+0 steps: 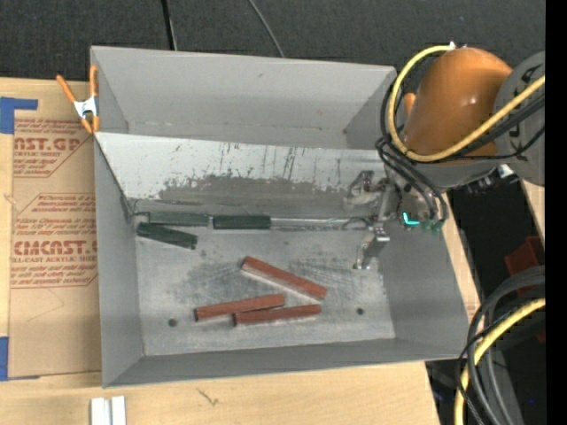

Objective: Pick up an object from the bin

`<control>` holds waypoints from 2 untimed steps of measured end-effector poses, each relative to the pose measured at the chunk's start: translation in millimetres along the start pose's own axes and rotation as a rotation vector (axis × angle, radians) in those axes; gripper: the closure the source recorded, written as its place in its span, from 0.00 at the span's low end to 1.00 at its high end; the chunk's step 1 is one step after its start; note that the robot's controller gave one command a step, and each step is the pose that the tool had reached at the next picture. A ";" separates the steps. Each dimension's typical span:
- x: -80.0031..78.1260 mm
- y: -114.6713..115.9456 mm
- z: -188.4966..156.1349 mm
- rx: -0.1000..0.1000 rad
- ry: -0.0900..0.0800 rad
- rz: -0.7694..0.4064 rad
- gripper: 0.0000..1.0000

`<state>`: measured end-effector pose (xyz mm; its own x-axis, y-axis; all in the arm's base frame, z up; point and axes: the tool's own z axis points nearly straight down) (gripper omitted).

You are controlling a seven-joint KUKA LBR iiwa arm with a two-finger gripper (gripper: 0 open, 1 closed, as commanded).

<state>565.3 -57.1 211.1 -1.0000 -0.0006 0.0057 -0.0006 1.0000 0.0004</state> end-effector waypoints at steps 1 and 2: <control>-1.7 0.2 -4.3 0.001 -0.008 -0.001 0.00; 6.2 36.6 59.7 -0.001 -0.010 0.104 0.00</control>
Offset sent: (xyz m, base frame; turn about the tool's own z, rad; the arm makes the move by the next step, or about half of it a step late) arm -0.0180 0.0825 -0.1411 0.2281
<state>558.7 -20.4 151.4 -0.9947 0.1030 -0.0047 0.1030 0.9947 0.0012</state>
